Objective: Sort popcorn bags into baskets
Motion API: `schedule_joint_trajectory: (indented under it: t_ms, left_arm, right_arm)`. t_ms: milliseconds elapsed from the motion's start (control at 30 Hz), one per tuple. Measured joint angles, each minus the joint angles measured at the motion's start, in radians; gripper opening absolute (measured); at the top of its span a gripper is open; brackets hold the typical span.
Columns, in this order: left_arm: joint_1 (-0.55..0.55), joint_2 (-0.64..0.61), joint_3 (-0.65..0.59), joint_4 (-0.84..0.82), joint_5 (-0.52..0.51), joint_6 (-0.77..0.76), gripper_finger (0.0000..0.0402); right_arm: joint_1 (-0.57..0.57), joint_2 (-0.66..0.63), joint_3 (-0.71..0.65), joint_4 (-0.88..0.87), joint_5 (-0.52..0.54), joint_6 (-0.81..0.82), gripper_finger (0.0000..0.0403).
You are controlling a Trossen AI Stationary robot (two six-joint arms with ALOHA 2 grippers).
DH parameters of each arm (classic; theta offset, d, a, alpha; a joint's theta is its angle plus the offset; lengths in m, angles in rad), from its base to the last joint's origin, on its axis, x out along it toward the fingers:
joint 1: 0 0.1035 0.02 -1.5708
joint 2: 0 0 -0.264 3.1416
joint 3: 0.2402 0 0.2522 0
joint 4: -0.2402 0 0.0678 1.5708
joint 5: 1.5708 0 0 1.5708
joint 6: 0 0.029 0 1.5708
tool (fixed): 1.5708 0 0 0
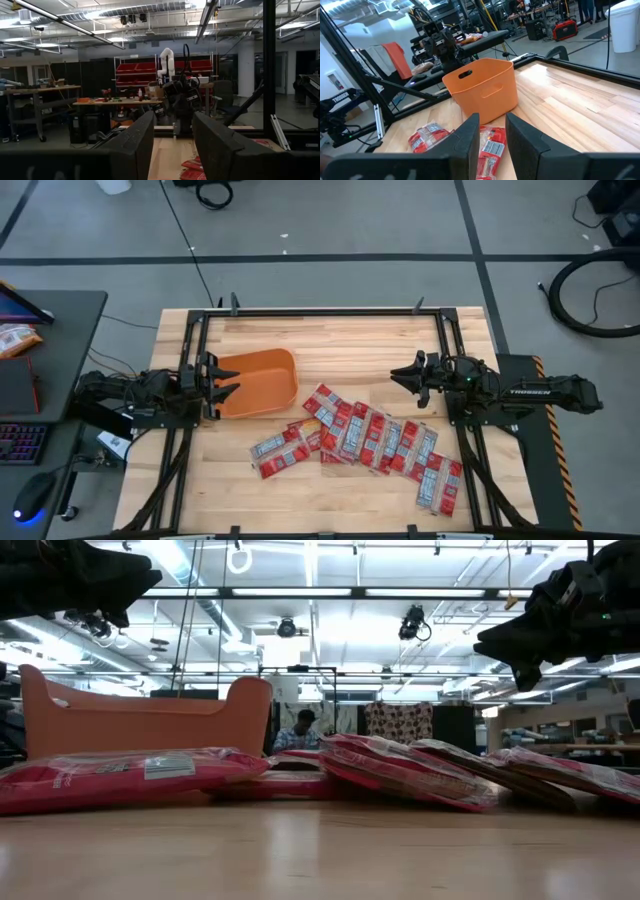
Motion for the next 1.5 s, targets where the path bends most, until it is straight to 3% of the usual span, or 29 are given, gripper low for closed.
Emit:
schedule_joint_trajectory:
  t_ms: [200,333,467,700,800,1000,1333,1500]
  left_arm:
    - [0.0,0.0,0.0,0.0,0.0,0.0,0.0141]
    - [0.0,0.0,0.0,0.0,0.0,0.0,0.0141]
    - [0.0,0.0,0.0,0.0,0.0,0.0,0.0141]
    - [0.0,0.0,0.0,0.0,0.0,0.0,0.0141]
    - [0.0,0.0,0.0,0.0,0.0,0.0,0.0141]
    - [0.0,0.0,0.0,0.0,0.0,0.0,0.0141]
    - [0.0,0.0,0.0,0.0,0.0,0.0,0.0141]
    - [0.0,0.0,0.0,0.0,0.0,0.0,0.0141]
  right_arm:
    - [0.0,0.0,0.0,0.034,0.056,-0.034,0.0099]
    - [-0.001,0.0,0.0,0.137,0.088,0.045,0.0099]
    - [-0.002,-0.001,0.0,0.288,0.133,-0.02,0.0099]
    - [-0.002,0.002,0.0,0.4,0.119,0.015,0.0099]
    - [-0.009,0.02,0.001,0.393,0.043,-0.018,0.0099]
    - [-0.016,0.116,0.132,0.109,-0.015,-0.043,0.0099]
    - [0.021,0.395,0.421,-0.481,0.028,-0.173,0.0099]
    - [0.062,0.529,0.518,-0.656,0.053,-0.184,0.0099]
